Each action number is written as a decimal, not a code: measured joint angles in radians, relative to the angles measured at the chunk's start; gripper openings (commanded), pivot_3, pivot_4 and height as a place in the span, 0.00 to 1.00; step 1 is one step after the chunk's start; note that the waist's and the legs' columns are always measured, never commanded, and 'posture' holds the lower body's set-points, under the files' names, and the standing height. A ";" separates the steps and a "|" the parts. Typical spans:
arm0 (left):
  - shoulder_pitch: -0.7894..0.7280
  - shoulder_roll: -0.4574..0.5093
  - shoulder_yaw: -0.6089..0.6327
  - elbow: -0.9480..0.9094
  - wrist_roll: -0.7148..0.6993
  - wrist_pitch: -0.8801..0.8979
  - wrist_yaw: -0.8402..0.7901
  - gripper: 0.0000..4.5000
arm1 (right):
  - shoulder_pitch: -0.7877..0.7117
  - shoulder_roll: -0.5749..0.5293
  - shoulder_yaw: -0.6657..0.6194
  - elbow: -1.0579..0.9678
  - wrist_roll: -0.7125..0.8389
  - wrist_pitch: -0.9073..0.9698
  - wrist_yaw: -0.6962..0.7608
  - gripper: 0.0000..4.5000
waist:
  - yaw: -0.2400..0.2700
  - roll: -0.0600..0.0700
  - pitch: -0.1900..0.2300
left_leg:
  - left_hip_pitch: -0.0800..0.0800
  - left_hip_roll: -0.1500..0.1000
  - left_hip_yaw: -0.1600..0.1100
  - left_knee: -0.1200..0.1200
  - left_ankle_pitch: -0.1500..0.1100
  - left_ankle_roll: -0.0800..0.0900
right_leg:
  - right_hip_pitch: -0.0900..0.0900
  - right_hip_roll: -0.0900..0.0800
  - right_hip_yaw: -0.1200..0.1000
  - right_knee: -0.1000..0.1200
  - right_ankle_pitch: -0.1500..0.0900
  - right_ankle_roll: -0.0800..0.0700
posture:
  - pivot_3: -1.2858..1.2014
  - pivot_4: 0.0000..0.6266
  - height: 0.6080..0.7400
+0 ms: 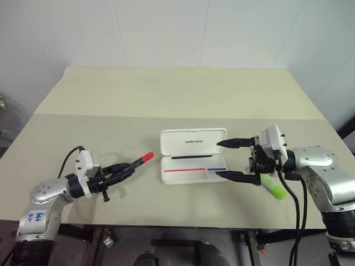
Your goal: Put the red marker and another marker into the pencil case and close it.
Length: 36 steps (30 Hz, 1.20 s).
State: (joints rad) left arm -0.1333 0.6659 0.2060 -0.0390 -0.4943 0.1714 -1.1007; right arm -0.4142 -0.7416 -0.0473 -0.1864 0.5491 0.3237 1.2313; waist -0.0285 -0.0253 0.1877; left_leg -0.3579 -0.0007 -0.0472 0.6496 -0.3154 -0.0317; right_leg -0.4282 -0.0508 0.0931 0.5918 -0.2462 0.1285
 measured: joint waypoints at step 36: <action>-0.594 -0.288 -0.450 0.479 0.374 -0.091 0.026 0.14 | 0.285 -0.023 -0.167 -0.246 0.046 0.034 -0.222 1.00 | 0.004 -0.001 0.000 | -0.002 0.000 0.000 0.008 0.000 0.000 | 0.001 0.005 0.002 0.003 0.001 0.002 | 0.52 0.24 1.00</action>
State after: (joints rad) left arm -0.7271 0.3780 -0.2438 0.4405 -0.1205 0.0806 -1.0746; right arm -0.1288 -0.7644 -0.2139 -0.4319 0.5955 0.3576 1.0096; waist -0.0249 -0.0261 0.1882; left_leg -0.3597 -0.0012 -0.0472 0.6572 -0.3154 -0.0315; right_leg -0.4273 -0.0463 0.0954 0.5948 -0.2450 0.1308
